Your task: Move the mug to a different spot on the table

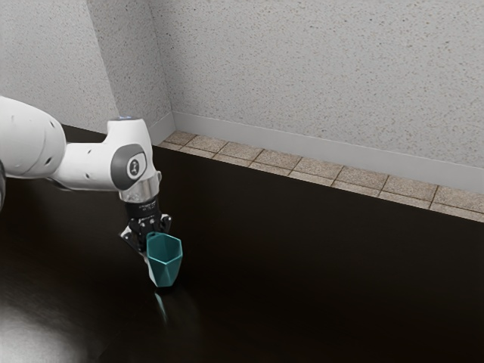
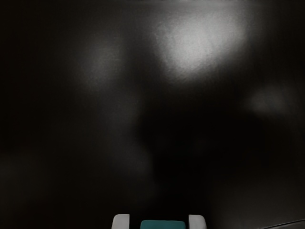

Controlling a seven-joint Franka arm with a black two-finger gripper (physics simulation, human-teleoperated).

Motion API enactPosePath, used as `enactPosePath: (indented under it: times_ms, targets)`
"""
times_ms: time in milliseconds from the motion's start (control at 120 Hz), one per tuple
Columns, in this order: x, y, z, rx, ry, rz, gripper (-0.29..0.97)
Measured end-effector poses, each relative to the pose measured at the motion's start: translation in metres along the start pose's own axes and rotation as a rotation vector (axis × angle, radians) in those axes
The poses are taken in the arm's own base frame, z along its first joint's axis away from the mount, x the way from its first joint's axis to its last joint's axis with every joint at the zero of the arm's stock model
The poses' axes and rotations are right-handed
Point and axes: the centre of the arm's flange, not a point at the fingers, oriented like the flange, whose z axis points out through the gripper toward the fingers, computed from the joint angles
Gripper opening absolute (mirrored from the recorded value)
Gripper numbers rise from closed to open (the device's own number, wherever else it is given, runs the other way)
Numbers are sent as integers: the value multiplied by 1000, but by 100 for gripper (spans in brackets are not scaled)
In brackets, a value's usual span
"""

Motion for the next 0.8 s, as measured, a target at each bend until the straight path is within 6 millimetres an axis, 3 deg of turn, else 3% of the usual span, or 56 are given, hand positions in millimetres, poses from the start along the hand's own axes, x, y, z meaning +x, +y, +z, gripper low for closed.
enactPosePath:
  times_ms: [50,142,242,492,625,800]
  targets:
    - [1,0,0,-1,1,1,-10]
    - [2,1,-1,-10,5,6,8]
    - [3,2,-2,-19,6,12,18]
    - [2,1,-10,-40,9,29,29]
    - [-4,-7,-44,-94,3,50,32]
    - [-19,-51,-138,-163,32,139,39]
